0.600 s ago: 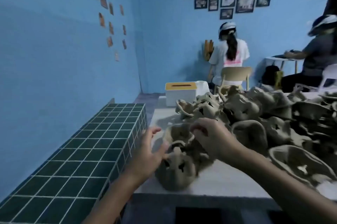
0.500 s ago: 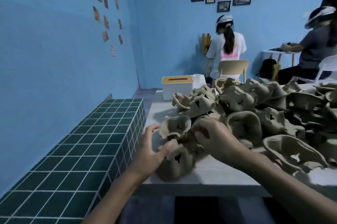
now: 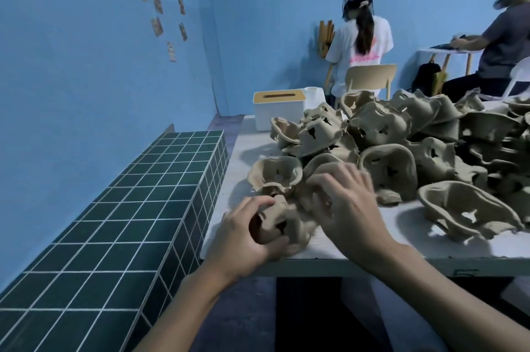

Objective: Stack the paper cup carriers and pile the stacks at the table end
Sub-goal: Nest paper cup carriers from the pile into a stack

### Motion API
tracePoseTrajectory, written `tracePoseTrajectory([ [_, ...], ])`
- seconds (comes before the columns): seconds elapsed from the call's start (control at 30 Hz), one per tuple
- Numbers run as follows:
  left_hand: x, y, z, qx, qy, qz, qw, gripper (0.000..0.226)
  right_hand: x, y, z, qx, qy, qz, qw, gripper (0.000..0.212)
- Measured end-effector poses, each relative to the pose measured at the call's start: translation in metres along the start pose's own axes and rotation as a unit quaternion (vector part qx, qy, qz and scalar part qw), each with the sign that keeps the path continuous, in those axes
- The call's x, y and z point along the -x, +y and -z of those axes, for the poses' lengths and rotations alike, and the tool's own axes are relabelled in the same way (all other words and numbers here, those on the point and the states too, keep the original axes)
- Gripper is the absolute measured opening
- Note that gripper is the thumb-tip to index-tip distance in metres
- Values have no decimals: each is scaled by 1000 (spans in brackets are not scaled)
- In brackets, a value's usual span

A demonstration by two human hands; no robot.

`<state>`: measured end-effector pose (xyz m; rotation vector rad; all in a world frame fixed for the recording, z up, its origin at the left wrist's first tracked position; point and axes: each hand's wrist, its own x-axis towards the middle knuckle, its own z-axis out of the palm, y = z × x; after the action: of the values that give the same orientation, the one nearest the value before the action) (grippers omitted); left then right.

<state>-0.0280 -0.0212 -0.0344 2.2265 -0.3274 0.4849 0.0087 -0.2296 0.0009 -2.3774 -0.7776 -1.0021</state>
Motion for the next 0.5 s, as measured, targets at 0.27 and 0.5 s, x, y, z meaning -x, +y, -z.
tracePoseTrajectory([
  [0.27,3,-3,12,231,85,26,969,53,28,27,7,43,-107,-94,989,51],
  [0.5,2,-2,17,292,51,54,953,45,36,33,5,-15,-115,-93,989,37],
])
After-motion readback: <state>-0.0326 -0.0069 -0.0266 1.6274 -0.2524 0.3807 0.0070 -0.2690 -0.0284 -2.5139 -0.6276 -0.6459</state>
